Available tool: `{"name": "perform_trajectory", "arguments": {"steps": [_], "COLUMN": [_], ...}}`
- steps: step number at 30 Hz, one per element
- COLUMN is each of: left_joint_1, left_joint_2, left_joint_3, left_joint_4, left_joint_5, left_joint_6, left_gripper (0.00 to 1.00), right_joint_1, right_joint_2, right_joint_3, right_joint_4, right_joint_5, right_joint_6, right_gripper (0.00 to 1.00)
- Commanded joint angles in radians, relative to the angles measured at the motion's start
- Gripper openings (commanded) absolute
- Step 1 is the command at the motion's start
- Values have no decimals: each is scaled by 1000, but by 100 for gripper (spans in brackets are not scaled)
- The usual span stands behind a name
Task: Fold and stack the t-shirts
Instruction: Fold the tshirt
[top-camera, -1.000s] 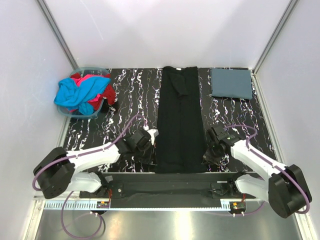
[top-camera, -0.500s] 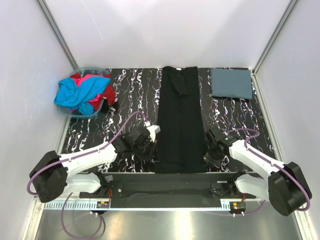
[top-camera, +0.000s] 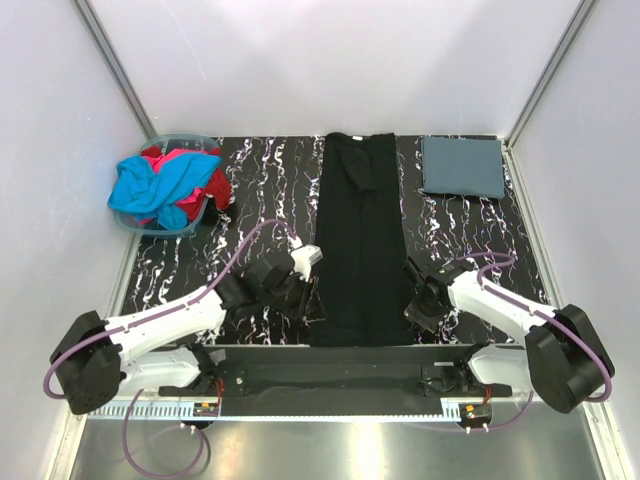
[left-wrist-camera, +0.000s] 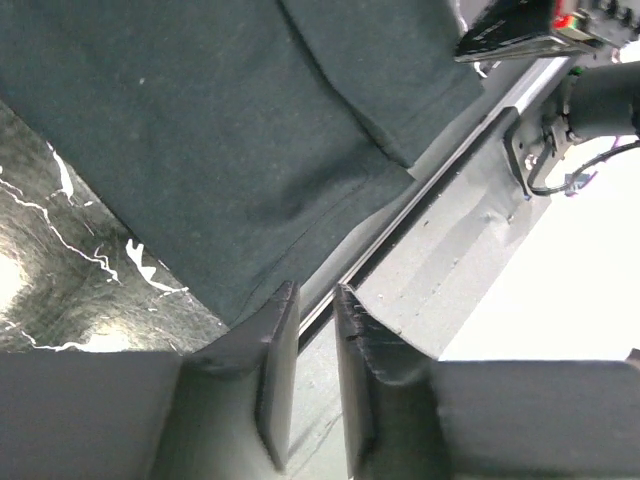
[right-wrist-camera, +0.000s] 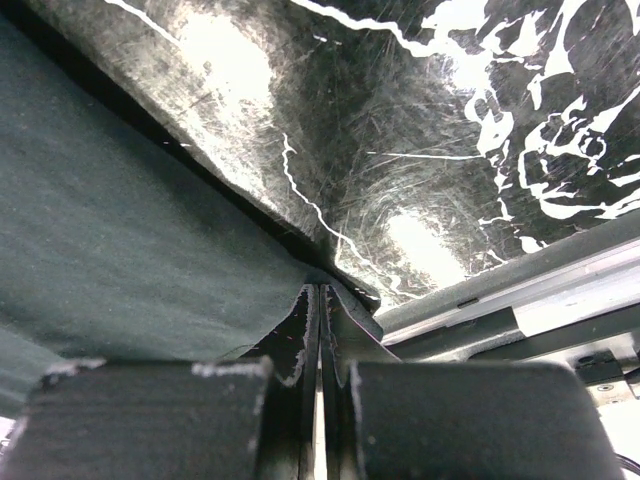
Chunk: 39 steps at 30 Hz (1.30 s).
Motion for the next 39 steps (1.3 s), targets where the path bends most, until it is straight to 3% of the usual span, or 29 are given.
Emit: {"name": "perform_trajectory", "arguments": {"steps": [1, 8, 15, 23, 39], "left_joint_1": [-3, -3, -3, -3, -2], "left_joint_2": [-50, -57, -28, 1, 59], "left_joint_3": [-31, -65, -88, -122, -100], "left_joint_4": [56, 28, 30, 54, 39], "left_joint_5": [9, -28, -75, -95, -92], "left_joint_6": [22, 16, 7, -4, 3], "left_gripper": [34, 40, 48, 49, 52], "right_joint_1": [17, 16, 17, 25, 74], "right_joint_2": [-5, -69, -158, -164, -20], "right_joint_3": [32, -10, 22, -43, 19], "right_joint_4": [-2, -14, -100, -97, -85], "right_joint_5": [42, -36, -15, -44, -33], "right_joint_6": [45, 101, 129, 184, 186], "right_gripper": [1, 2, 0, 0, 2]}}
